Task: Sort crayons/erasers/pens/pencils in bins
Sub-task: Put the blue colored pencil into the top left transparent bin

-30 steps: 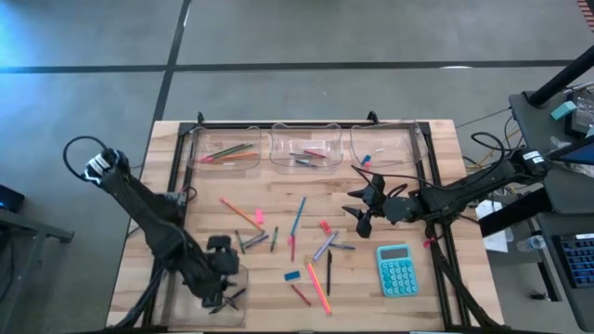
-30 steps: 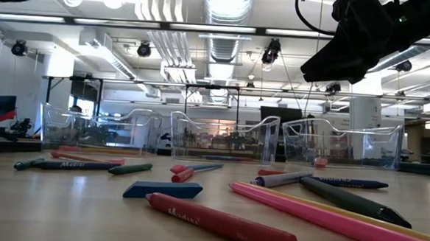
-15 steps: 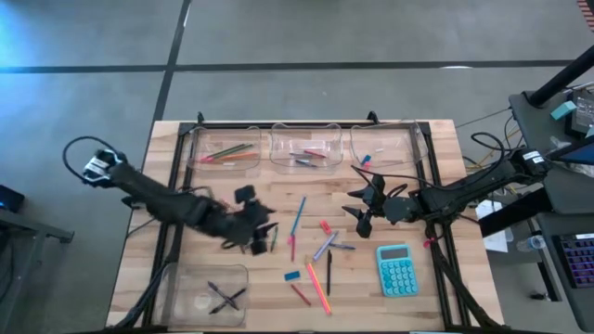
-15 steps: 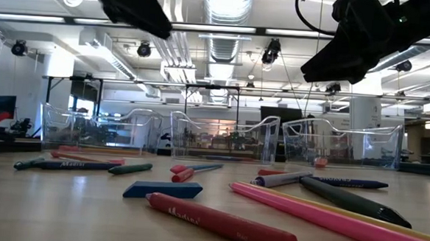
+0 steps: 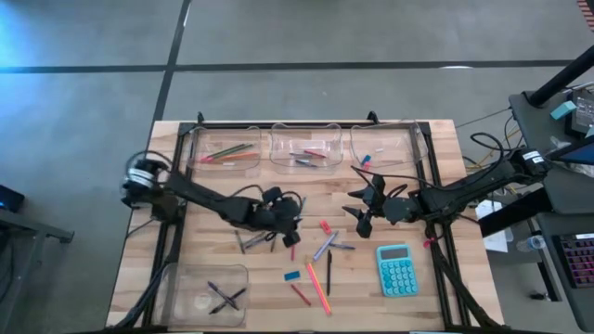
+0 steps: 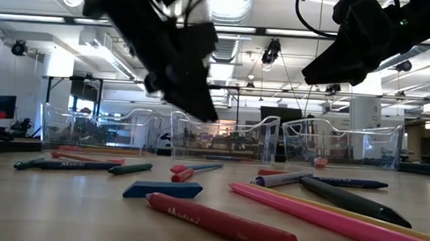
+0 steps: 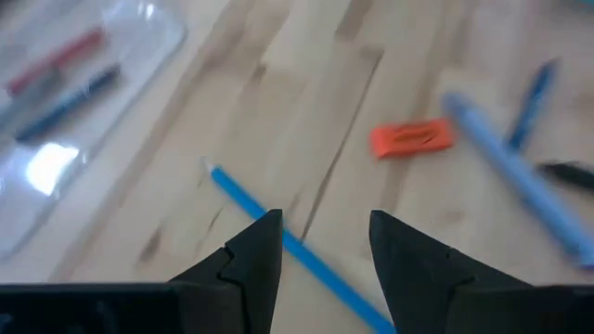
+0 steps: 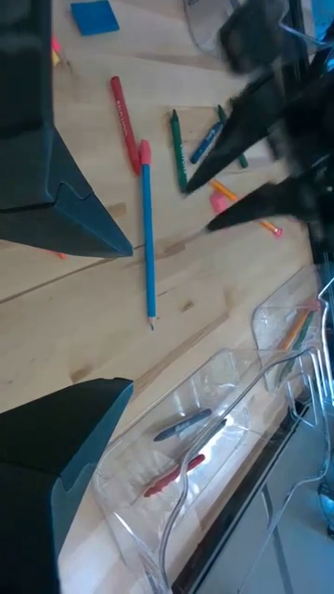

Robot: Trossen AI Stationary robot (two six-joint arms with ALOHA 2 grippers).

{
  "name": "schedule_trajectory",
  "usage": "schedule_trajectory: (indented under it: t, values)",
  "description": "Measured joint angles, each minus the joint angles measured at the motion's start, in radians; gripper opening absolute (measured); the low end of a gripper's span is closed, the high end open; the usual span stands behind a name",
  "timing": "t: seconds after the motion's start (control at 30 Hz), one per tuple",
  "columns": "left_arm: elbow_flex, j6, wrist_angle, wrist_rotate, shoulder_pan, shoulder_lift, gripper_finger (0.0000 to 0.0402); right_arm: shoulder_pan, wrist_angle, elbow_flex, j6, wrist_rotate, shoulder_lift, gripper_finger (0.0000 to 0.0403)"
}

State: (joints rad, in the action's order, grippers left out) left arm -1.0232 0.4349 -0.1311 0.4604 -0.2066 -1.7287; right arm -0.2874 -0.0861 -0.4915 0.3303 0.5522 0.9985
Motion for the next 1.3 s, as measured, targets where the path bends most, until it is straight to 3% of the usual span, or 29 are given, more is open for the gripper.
schedule_trajectory:
  t: [0.27,1.3]
  values:
    - [-0.020,0.057,0.000,-0.044,0.033,-0.111,0.0148,0.000,-0.001,0.002,0.001,0.000,0.000,0.0215]
    - [0.016,0.161,0.020,-0.076,0.057,-0.121,0.0148,0.000,-0.001,0.004,0.002,0.000,0.000,0.0215]
